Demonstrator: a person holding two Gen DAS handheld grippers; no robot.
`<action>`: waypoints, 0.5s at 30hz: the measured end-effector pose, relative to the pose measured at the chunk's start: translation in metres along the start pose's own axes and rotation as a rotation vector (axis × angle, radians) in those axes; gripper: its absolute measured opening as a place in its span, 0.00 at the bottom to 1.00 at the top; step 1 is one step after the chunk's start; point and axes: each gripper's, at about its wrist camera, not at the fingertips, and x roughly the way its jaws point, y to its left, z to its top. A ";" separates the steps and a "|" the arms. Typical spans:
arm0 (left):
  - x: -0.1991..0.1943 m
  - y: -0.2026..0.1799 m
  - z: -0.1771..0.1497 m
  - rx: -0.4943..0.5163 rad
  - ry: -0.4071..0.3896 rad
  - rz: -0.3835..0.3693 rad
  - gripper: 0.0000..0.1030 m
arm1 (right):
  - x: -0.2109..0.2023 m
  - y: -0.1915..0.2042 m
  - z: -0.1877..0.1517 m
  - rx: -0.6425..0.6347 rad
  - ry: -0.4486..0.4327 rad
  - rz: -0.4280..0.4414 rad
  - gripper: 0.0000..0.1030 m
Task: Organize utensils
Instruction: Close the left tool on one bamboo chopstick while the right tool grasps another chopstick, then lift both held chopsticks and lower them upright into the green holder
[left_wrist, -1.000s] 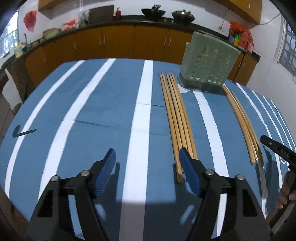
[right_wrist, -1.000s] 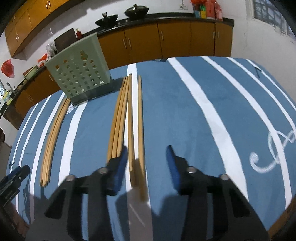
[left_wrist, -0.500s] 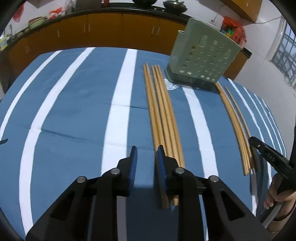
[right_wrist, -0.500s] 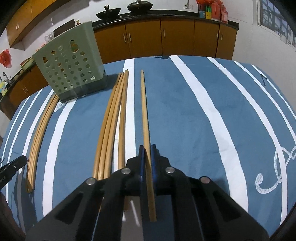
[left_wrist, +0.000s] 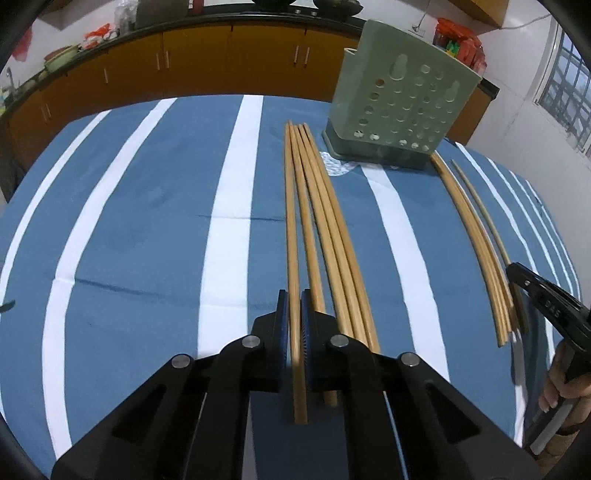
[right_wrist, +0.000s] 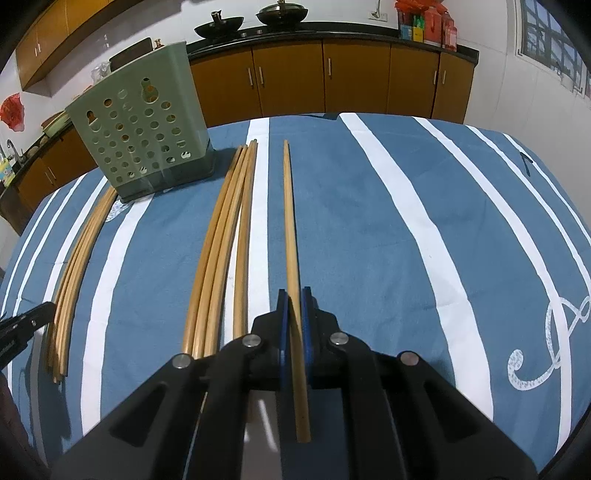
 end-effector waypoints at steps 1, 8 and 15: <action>0.000 0.001 0.001 -0.003 0.000 0.000 0.08 | -0.001 -0.001 -0.001 0.006 0.002 0.008 0.10; 0.001 0.007 0.001 -0.024 -0.020 -0.025 0.07 | -0.003 -0.002 -0.006 -0.016 -0.013 0.005 0.09; -0.006 0.012 0.004 -0.013 -0.050 -0.015 0.07 | -0.016 -0.010 -0.002 0.003 -0.056 0.016 0.07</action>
